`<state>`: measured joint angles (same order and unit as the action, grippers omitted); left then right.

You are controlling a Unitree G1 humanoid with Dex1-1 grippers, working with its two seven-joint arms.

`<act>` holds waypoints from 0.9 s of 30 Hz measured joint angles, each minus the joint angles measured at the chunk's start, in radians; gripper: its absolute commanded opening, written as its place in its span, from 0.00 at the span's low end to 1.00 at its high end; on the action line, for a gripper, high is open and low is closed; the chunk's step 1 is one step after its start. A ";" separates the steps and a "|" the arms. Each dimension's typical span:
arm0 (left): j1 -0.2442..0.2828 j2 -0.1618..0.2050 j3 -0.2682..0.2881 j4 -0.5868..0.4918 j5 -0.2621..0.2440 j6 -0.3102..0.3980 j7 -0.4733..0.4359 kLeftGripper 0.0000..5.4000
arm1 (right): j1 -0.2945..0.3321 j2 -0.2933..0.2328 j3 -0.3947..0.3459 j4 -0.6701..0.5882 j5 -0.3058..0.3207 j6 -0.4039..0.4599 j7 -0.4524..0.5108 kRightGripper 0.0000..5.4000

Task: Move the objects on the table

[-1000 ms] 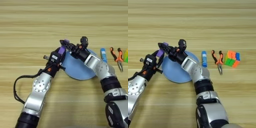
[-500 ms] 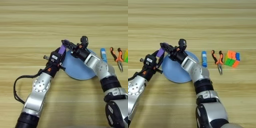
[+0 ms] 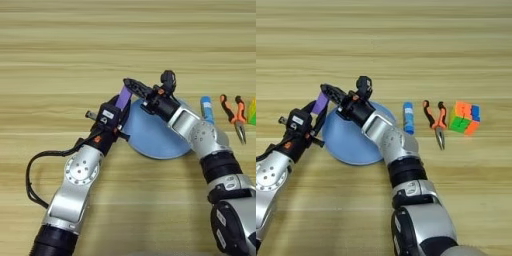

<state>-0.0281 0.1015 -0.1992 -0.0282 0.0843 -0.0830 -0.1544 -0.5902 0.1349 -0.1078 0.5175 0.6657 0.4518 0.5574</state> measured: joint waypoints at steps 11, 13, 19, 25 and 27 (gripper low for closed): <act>0.000 0.001 -0.003 0.000 0.019 -0.001 0.000 0.46 | -0.001 0.000 0.000 0.004 -0.002 -0.001 -0.017 0.14; 0.000 0.000 -0.002 0.000 0.020 -0.001 0.000 0.49 | -0.001 0.000 0.000 0.005 -0.002 -0.001 -0.018 0.14; 0.000 0.001 0.003 0.000 0.022 -0.001 0.000 0.59 | -0.005 -0.001 -0.001 0.008 -0.002 -0.004 -0.025 0.14; 0.000 0.003 0.014 0.000 0.022 -0.001 0.000 0.68 | -0.010 -0.002 -0.004 0.000 -0.015 -0.035 -0.033 0.14; 0.000 0.003 0.017 0.000 0.022 -0.001 0.000 0.72 | -0.012 -0.003 -0.009 0.000 -0.016 -0.049 -0.041 0.14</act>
<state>-0.0280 0.1043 -0.1817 -0.0285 0.1064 -0.0841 -0.1545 -0.6025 0.1316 -0.1169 0.5173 0.6501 0.4029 0.5169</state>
